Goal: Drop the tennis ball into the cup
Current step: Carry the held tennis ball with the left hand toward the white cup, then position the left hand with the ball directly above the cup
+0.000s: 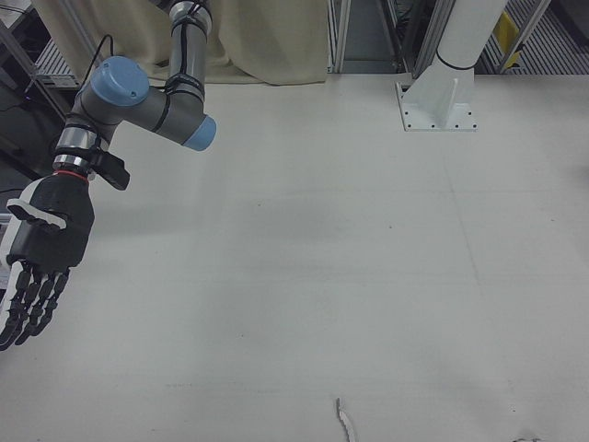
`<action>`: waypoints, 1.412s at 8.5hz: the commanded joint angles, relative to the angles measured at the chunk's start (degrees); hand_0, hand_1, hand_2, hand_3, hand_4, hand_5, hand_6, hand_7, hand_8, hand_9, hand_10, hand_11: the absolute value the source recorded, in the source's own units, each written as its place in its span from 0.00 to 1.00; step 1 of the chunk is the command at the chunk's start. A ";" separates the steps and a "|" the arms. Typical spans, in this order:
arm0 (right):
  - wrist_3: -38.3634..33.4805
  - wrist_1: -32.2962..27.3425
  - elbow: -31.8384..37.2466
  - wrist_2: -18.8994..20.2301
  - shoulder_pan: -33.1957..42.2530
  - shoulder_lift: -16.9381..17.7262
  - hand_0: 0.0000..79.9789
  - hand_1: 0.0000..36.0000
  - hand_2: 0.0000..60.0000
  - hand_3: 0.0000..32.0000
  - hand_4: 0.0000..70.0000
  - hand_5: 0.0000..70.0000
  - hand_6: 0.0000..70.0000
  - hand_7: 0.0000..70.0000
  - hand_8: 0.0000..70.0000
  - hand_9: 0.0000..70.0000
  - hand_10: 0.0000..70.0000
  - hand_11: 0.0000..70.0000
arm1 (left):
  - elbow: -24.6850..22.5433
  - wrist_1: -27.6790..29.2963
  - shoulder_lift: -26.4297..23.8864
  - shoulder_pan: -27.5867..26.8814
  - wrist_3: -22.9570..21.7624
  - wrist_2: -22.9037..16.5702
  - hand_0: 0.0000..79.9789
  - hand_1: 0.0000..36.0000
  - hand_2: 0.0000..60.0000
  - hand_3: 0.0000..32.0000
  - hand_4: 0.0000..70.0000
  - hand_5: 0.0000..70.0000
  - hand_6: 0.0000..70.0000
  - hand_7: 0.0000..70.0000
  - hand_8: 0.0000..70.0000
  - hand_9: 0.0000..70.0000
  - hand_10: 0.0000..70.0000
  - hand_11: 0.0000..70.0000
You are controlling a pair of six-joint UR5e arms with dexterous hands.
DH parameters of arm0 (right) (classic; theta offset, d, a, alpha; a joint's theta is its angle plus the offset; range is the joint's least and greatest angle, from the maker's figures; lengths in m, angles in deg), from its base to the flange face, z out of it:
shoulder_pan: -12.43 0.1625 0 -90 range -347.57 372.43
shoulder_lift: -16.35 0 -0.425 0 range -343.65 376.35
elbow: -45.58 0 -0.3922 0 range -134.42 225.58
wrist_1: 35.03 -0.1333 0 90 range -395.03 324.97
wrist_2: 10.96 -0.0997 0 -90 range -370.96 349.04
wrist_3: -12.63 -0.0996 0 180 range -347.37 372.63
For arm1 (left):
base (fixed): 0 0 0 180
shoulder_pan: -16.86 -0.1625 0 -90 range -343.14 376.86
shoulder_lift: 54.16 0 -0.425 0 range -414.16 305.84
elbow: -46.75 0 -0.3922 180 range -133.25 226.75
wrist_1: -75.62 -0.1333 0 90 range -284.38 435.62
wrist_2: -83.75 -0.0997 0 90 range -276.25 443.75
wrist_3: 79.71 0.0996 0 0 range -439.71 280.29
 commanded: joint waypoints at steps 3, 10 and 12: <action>0.00 -0.06 0.00 0.00 0.00 0.06 0.00 0.00 0.00 0.00 0.00 0.00 0.00 0.00 0.00 0.00 0.00 0.00 | 2.61 0.30 -3.99 -6.67 2.63 2.39 1.00 0.89 0.23 0.00 0.29 0.38 1.00 0.95 0.61 0.73 0.30 0.48; 0.00 -0.06 0.00 0.00 0.00 -0.03 0.00 0.00 0.00 0.00 0.00 0.00 0.00 0.00 0.00 0.00 0.00 0.00 | 6.04 0.21 -5.32 -6.43 1.84 2.76 1.00 0.81 0.26 0.00 0.32 0.37 1.00 0.93 0.61 0.72 0.29 0.47; 0.00 -0.06 0.00 0.00 0.00 -0.03 0.00 0.00 0.00 0.00 0.00 0.00 0.00 0.00 0.00 0.00 0.00 0.00 | 6.14 1.43 -3.75 -6.51 2.01 2.76 0.81 0.68 0.20 0.00 0.25 0.30 0.98 0.59 0.45 0.45 0.24 0.39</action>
